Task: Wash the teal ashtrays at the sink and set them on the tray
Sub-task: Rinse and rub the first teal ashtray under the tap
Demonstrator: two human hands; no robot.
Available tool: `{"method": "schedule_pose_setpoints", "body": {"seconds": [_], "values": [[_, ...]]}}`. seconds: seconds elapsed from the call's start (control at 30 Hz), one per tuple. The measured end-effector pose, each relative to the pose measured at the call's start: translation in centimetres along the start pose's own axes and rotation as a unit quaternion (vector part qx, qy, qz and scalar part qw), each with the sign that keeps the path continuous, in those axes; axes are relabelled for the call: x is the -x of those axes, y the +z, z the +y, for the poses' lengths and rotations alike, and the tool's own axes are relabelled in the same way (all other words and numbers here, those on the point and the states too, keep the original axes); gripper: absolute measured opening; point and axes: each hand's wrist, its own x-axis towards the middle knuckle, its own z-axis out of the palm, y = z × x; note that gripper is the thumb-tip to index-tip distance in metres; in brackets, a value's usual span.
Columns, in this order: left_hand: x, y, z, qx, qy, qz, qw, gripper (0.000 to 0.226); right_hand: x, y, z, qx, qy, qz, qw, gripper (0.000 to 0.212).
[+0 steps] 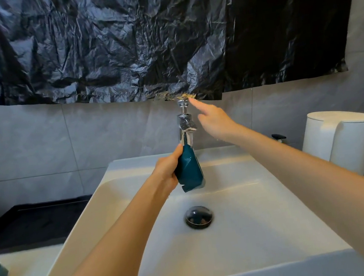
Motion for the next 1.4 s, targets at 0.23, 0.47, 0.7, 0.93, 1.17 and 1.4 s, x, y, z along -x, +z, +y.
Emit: {"method": "schedule_pose_setpoints", "body": {"seconds": [0.23,0.47,0.7,0.93,1.17,1.4], "values": [[-0.2,-0.3,-0.1,-0.052,-0.004,-0.006,0.999,0.044,-1.0,0.4,0.3,0.14,-0.059,0.022,0.988,0.049],[0.5,-0.1,-0.2,-0.132,0.008,-0.041,0.99,0.048,0.5,0.2,1.1,0.132,-0.077,-0.031,0.988,0.051],[1.3,-0.1,0.1,-0.177,0.024,-0.123,0.976,0.046,5.3,0.8,4.5,-0.229,0.193,-0.011,0.954,0.036],[1.9,0.0,0.1,-0.015,0.002,-0.17,0.985,0.031,8.1,2.3,6.2,-0.462,0.262,-0.171,0.83,0.053],[1.5,0.7,-0.9,-0.049,-0.097,-0.181,0.977,0.037,9.0,1.3,5.3,-0.505,0.347,-0.126,0.78,0.031],[1.4,0.0,-1.4,-0.265,-0.131,-0.182,0.938,0.065,9.0,1.2,5.9,-0.48,0.422,-0.067,0.766,0.037]]}}
